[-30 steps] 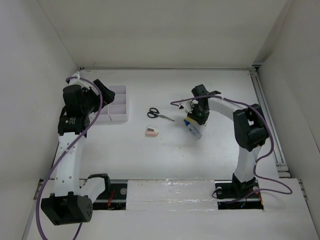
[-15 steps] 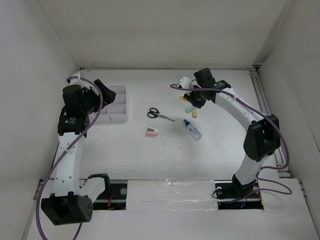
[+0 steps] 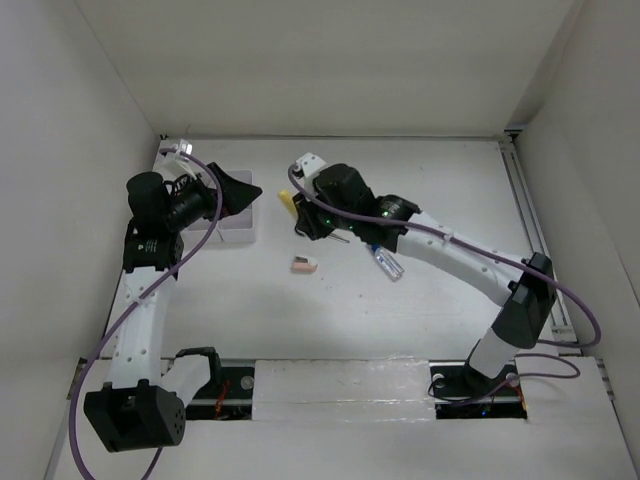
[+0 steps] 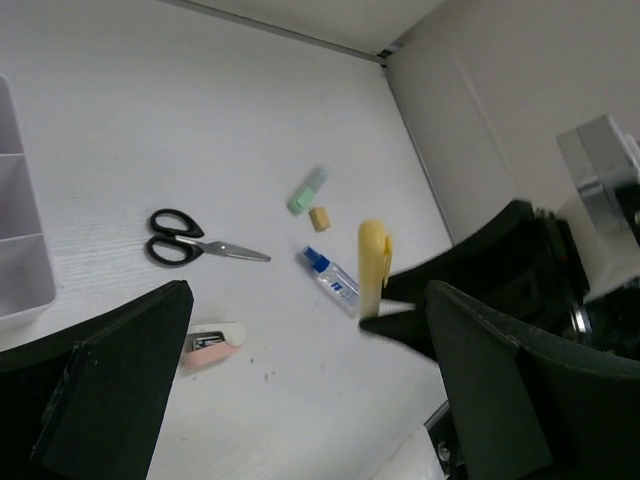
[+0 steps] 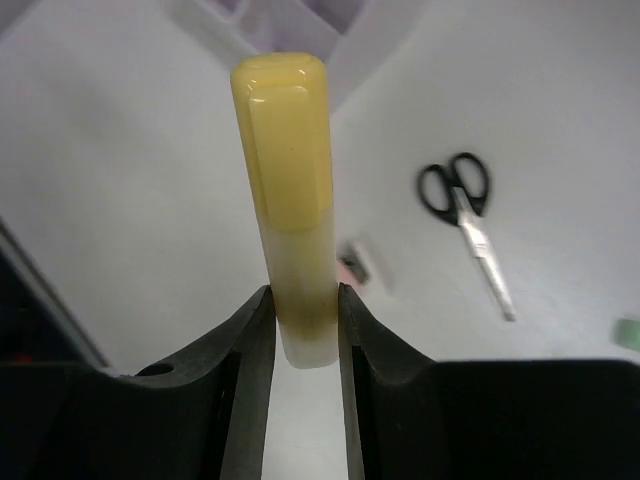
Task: Sort the stationery into containers
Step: Place the pen in the storage box.
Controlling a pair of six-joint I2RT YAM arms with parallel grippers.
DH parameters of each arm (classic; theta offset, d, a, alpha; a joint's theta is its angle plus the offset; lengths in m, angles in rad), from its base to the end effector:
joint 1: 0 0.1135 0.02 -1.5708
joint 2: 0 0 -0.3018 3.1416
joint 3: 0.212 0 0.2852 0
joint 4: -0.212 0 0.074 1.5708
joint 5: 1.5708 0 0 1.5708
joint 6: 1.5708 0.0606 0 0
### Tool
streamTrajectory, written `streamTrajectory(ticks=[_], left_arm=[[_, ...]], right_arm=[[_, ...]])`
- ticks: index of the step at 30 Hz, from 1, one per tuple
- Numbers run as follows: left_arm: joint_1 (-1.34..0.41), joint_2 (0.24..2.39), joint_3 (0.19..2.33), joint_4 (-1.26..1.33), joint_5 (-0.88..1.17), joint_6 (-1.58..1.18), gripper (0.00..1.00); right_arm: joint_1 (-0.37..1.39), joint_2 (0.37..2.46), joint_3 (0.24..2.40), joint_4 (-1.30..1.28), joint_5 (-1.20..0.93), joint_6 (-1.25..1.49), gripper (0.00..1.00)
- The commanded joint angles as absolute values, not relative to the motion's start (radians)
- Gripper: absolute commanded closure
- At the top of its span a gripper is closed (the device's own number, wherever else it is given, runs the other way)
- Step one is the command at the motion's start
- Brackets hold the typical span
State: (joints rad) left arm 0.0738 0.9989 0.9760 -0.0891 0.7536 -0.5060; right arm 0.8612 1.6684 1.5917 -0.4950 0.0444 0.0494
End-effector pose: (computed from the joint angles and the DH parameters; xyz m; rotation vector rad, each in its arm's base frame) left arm 0.2566 -0.0226 0.4077 0.0873 1.7411 -0.9502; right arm 0.2921 0.3359 0.3795 -0.8369 2.0142 0.4799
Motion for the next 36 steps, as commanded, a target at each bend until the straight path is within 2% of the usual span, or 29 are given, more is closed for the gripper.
streamTrajectory(ticks=[1, 5, 9, 13, 15, 19, 22, 24, 25, 28, 32, 33, 34, 35, 36], left_arm=[[0.077, 0.988, 0.973, 0.035, 0.873, -0.535, 0.0], [0.077, 0.997, 0.973, 0.044, 0.873, -0.535, 0.0], [0.077, 0.997, 0.963, 0.044, 0.887, -0.535, 0.0], [0.077, 1.006, 0.954, 0.055, 0.91, -0.544, 0.0], [0.077, 1.025, 0.954, 0.055, 0.91, -0.545, 0.03], [0.077, 1.034, 0.954, 0.055, 0.919, -0.545, 0.16], [0.077, 1.043, 0.954, 0.055, 0.91, -0.545, 0.2], [0.077, 1.043, 0.954, 0.055, 0.91, -0.545, 0.27], [0.077, 1.043, 0.954, 0.055, 0.896, -0.545, 0.36], [0.077, 1.052, 0.963, 0.055, 0.896, -0.545, 0.54], [0.077, 1.061, 0.974, 0.035, 0.873, -0.534, 0.86], [0.077, 1.062, 0.983, 0.026, 0.862, -0.534, 1.0], [0.077, 1.062, 0.983, 0.026, 0.862, -0.534, 1.0], [0.077, 1.062, 0.983, 0.026, 0.851, -0.534, 1.0], [0.077, 1.071, 0.983, 0.026, 0.839, -0.534, 1.0]], right_arm=[[0.929, 1.614, 1.592, -0.318, 0.152, 0.399, 1.0], [1.028, 1.687, 1.689, -0.37, 0.177, 0.455, 1.0], [1.028, 1.742, 1.743, -0.37, 0.141, 0.48, 1.0], [1.028, 1.764, 1.814, -0.37, 0.202, 0.48, 1.0], [1.028, 1.778, 1.842, -0.382, 0.193, 0.48, 1.0], [1.028, 1.796, 1.865, -0.362, 0.152, 0.48, 1.0], [1.037, 1.809, 1.879, -0.351, 0.098, 0.48, 1.0], [1.048, 1.809, 1.888, -0.351, 0.098, 0.48, 1.0], [1.057, 1.809, 1.888, -0.338, 0.098, 0.48, 1.0], [1.066, 1.809, 1.876, -0.324, 0.06, 0.489, 1.0], [1.066, 1.818, 1.864, -0.304, 0.046, 0.489, 1.0], [1.066, 1.818, 1.855, -0.287, 0.035, 0.489, 1.0], [1.066, 1.818, 1.833, -0.273, 0.035, 0.489, 1.0], [1.066, 1.818, 1.822, -0.256, 0.035, 0.489, 0.94], [1.066, 1.818, 1.81, -0.221, 0.022, 0.489, 0.84]])
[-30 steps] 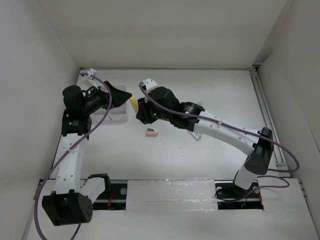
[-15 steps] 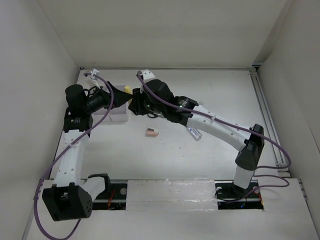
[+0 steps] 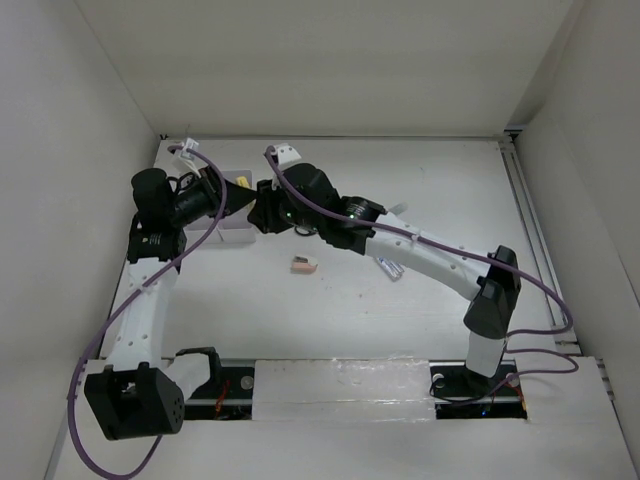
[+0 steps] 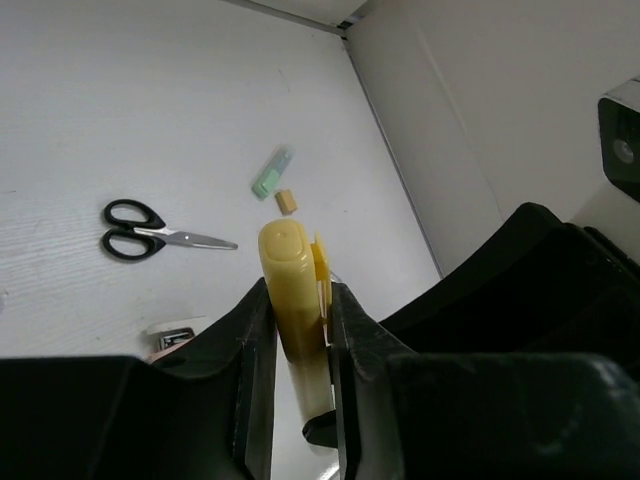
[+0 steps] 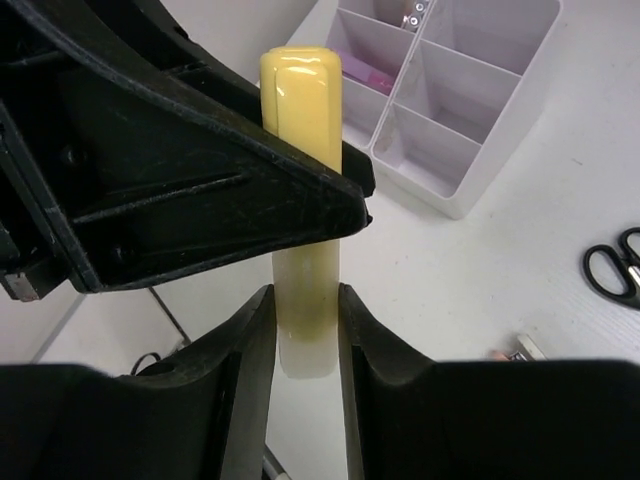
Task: Sort the stationery into containers
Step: Place the pen in the storage box.
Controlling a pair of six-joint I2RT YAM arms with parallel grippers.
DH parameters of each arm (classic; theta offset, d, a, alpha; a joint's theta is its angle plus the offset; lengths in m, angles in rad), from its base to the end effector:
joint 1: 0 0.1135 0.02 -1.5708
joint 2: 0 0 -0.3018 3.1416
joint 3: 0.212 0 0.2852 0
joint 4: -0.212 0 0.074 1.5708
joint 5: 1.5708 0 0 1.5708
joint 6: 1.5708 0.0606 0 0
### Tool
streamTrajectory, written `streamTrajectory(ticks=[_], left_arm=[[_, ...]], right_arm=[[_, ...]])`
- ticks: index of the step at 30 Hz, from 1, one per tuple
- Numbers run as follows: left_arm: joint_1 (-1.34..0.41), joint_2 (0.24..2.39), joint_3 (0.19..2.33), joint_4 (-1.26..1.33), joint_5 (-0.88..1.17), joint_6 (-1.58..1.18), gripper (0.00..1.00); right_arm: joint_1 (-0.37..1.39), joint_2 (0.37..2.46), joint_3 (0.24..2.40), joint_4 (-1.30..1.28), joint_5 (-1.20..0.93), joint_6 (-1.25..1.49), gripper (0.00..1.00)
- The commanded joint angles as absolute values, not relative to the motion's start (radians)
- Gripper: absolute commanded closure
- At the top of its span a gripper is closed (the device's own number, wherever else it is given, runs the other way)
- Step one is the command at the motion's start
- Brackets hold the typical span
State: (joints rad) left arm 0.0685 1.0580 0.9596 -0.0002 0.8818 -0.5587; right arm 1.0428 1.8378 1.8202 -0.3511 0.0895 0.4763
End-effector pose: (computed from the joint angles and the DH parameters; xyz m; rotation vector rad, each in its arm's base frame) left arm 0.2698 -0.0284 0.3977 0.1583 1.7462 -1.0925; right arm 0.2590 0.4333 0.4113 -0.5127 1.9869 0.9018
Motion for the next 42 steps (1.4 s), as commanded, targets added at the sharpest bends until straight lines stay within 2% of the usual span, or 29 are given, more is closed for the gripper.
streamTrajectory(ticks=[1, 2, 5, 9, 11, 13, 20, 26, 29, 42], left_arm=[[0.077, 1.071, 0.983, 0.017, 0.83, -0.534, 1.0], [0.077, 1.071, 0.997, 0.003, 0.819, -0.525, 1.0], [0.077, 1.092, 1.046, -0.077, 0.703, -0.479, 1.0], [0.077, 1.092, 1.124, -0.14, 0.439, -0.424, 1.0], [0.077, 1.114, 1.166, -0.153, 0.242, -0.423, 1.0], [0.077, 1.126, 1.175, -0.153, 0.02, -0.452, 1.0], [0.077, 1.233, 1.174, -0.164, -0.467, -0.712, 1.0], [0.064, 1.339, 1.112, -0.098, -0.621, -0.816, 1.0], [0.034, 1.384, 1.103, -0.086, -0.715, -0.857, 1.0], [0.034, 1.451, 1.062, 0.011, -0.726, -0.917, 1.0]], right_arm=[[1.066, 1.807, 1.798, -0.207, 0.021, 0.489, 0.7], [1.066, 1.807, 1.789, -0.207, 0.006, 0.489, 0.01], [1.045, 1.761, 1.72, -0.207, 0.017, 0.479, 0.0], [1.023, 1.616, 1.532, -0.177, 0.116, 0.457, 0.0], [1.013, 1.554, 1.462, -0.167, 0.156, 0.445, 0.0], [1.003, 1.468, 1.381, -0.167, 0.156, 0.436, 0.0], [0.957, 1.212, 1.148, -0.167, 0.176, 0.417, 0.0], [0.934, 1.019, 1.002, -0.158, 0.206, 0.388, 0.0], [0.925, 0.986, 0.986, -0.158, 0.179, 0.388, 0.0], [0.907, 0.997, 0.957, -0.147, 0.123, 0.379, 0.0]])
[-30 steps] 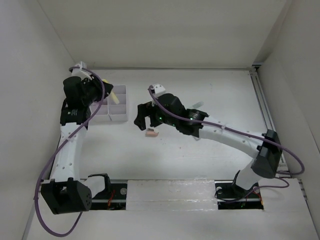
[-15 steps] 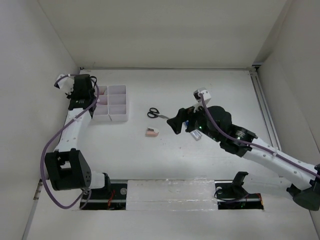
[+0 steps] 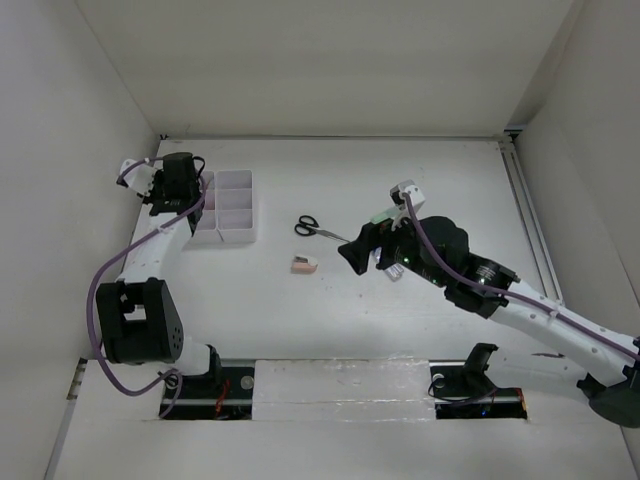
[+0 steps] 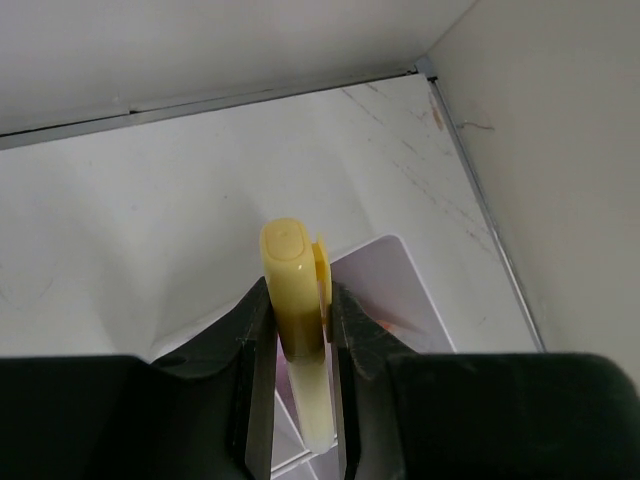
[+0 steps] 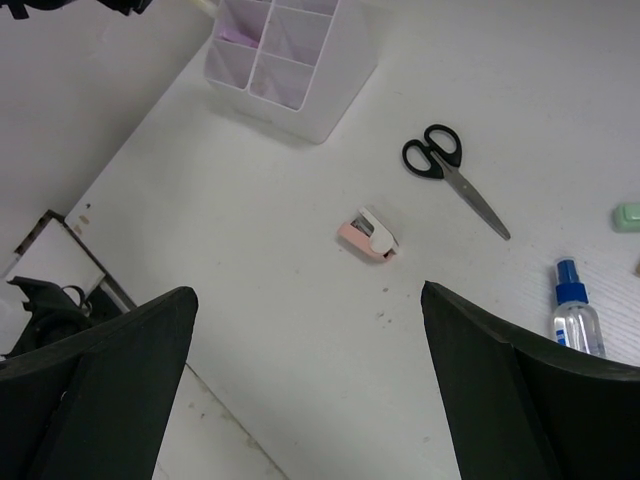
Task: Sort the stationery into containers
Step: Place the pen in the storage box.
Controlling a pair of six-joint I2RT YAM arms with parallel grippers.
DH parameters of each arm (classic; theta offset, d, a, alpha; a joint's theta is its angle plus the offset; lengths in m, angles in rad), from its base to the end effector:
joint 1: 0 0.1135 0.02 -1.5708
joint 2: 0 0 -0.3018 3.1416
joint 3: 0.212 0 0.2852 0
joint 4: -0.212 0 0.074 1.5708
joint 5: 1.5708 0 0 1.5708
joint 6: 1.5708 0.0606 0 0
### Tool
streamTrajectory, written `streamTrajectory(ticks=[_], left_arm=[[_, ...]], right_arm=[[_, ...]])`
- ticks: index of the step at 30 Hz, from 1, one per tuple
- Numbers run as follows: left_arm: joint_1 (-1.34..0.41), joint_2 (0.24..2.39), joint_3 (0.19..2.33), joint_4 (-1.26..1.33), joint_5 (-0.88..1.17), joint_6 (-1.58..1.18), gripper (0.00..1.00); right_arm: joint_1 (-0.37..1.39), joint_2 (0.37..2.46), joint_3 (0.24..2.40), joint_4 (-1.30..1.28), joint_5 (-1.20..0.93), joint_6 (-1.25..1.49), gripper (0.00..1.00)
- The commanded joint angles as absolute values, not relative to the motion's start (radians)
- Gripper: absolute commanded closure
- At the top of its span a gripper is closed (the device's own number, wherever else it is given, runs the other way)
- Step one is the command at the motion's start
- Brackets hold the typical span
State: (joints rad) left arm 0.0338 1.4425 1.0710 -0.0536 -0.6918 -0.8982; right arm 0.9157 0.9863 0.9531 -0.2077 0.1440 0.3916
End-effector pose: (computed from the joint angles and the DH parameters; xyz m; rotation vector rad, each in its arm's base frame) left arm 0.3714 0.0512 0.3178 -1.2129 1.4565 0.1054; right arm 0.1679 0.2042 0.3840 -0.3842 1.8428 0.7885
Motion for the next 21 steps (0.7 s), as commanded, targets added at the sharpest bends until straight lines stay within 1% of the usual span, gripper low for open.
streamTrajectory(ticks=[1, 12, 15, 19, 21], left_arm=[[0.034, 1.46, 1.062, 0.026, -0.726, -0.917, 1.0], [0.034, 1.545, 1.086, 0.035, -0.686, -0.928, 0.99], [0.034, 1.545, 1.077, 0.047, -0.675, -0.937, 0.94], [0.034, 1.554, 1.068, 0.071, -0.675, -0.928, 0.93], [0.034, 1.565, 1.077, 0.071, -0.663, -0.928, 0.88]], right_arm=[[0.907, 0.997, 0.957, -0.147, 0.114, 0.379, 0.0], [0.907, 1.035, 0.966, -0.138, 0.114, 0.379, 0.0], [0.897, 1.045, 0.966, -0.138, 0.114, 0.379, 0.0], [0.897, 1.045, 0.966, -0.138, 0.104, 0.37, 0.0], [0.897, 1.045, 0.966, -0.138, 0.104, 0.37, 0.0]])
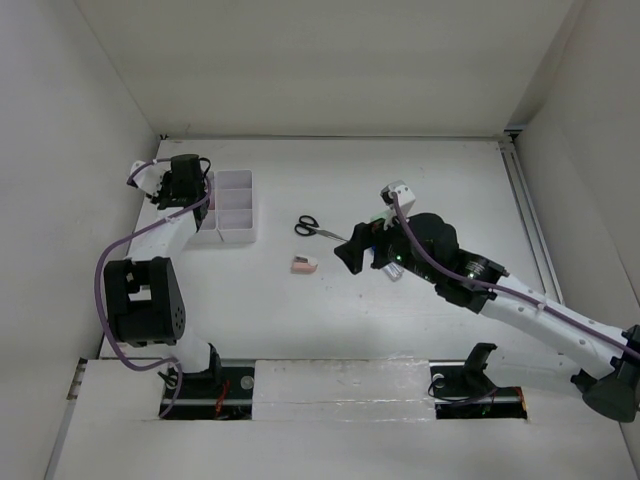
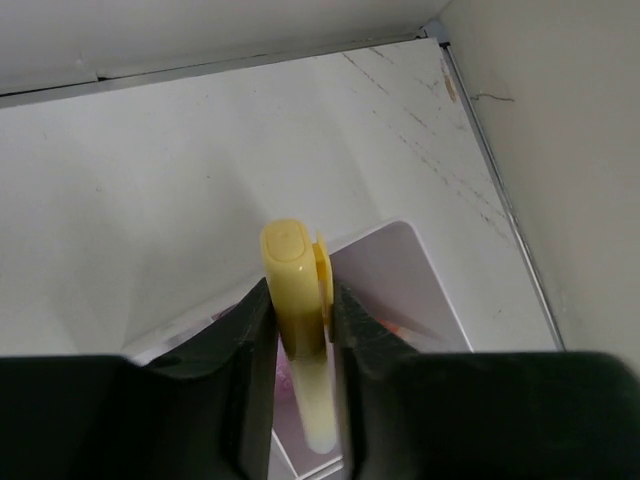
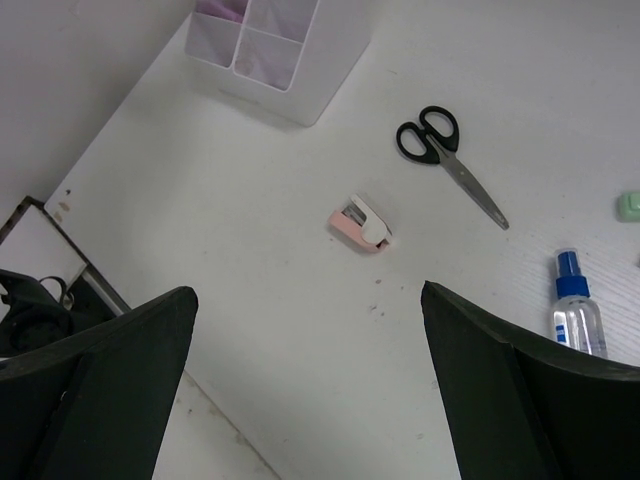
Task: Sort the stationery into containers
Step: Place the pen in the storage box.
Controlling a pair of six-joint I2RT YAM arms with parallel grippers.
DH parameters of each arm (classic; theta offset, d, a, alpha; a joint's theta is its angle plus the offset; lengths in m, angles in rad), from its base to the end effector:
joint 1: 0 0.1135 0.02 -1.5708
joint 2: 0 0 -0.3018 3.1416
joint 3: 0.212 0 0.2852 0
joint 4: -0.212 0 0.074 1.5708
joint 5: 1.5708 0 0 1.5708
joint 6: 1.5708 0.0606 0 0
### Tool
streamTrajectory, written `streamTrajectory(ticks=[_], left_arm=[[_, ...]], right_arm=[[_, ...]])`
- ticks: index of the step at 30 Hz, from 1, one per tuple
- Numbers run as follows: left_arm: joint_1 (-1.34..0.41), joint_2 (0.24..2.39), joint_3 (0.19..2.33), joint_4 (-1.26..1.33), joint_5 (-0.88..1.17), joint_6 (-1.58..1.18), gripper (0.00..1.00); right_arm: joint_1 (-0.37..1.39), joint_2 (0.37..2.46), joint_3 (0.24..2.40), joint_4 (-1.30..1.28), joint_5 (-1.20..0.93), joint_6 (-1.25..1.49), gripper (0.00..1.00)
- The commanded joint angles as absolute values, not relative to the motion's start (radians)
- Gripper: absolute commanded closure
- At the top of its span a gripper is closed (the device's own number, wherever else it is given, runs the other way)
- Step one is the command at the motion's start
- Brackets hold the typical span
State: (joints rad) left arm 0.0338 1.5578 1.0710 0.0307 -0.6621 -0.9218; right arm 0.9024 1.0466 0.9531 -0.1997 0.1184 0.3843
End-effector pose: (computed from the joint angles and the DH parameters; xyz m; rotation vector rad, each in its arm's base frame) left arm 0.3984 0.0507 0.2842 -1.2245 1.4872 0.0803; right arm 0.1795 0.2158 0.3697 -0.4131 1.8914 0.7700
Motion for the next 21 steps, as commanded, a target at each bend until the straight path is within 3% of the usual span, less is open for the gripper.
streamTrajectory(ticks=[1, 5, 14, 16, 18, 21], left_arm=[[0.034, 1.565, 1.077, 0.071, -0.649, -0.928, 0.77], [0.034, 1.543, 1.077, 0.08, -0.63, -0.908, 0.48], [-0.006, 1.378, 1.078, 0.085, -0.588, -0.87, 0.34], [-0.02, 1.349, 1.135, -0.006, -0.588, -0.87, 0.23], [-0.02, 1.316, 1.219, -0.134, -0.555, -0.879, 0.0], [-0.02, 1.267, 1.288, -0.239, -0.487, -0.873, 0.0]], right_arm=[[0.897, 1.045, 0.966, -0.138, 0.104, 0.37, 0.0], [0.888, 1.045, 0.966, -0.138, 0.104, 0.36, 0.0], [0.796, 1.074, 0.976, -0.118, 0.091, 0.371, 0.0], [0.75, 1.101, 0.999, -0.118, 0.123, 0.383, 0.0], [0.72, 1.124, 1.017, -0.118, 0.211, 0.374, 0.0], [0.686, 1.187, 1.064, -0.136, 0.328, 0.373, 0.0]])
